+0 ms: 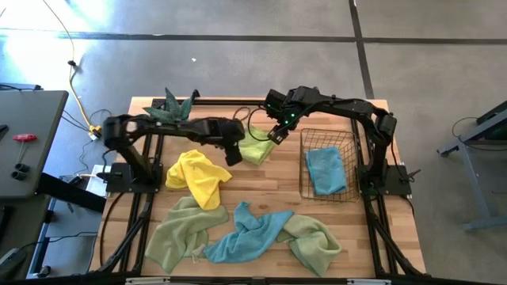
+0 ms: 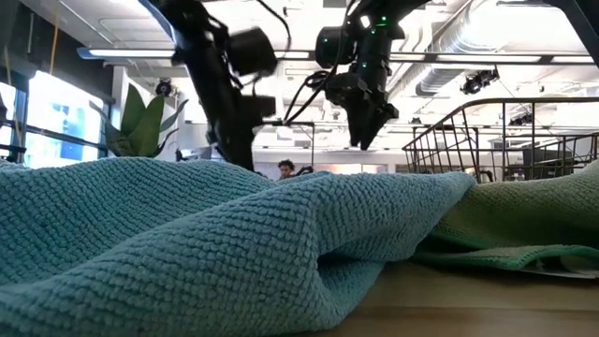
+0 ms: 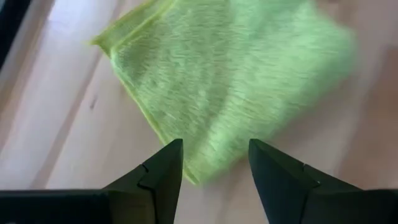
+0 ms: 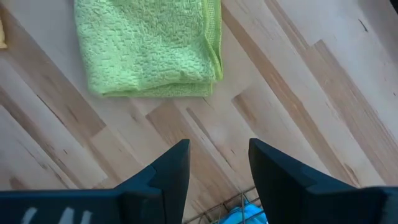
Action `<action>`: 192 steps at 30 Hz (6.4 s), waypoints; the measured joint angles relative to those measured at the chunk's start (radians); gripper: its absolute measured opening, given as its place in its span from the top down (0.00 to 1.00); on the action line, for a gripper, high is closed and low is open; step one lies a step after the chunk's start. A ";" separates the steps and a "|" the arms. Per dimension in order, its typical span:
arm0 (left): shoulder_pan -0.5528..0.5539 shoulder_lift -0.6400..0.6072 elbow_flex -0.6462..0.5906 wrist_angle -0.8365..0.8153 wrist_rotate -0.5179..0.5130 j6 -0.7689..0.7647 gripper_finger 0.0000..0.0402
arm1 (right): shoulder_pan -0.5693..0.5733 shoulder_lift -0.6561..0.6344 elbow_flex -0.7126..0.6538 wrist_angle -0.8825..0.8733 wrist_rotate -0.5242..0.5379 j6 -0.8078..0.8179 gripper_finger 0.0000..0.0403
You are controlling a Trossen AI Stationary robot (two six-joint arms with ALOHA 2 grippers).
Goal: Fold microfiber towels
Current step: Fold the light green microfiber cloth, then stack the folded light green microfiber cloth into the wire basket
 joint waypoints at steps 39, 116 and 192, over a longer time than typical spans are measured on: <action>-0.143 -0.635 0.002 -0.140 0.014 -0.370 0.57 | 0.134 0.220 0.000 0.516 0.088 0.778 0.61; -0.195 -0.457 -0.294 0.262 -0.129 -0.448 0.57 | -0.104 0.238 0.000 0.452 -0.211 0.246 0.58; -0.156 -0.598 -0.320 0.439 -0.245 -0.385 0.57 | 0.000 -0.115 -0.001 0.055 -0.202 -0.189 1.00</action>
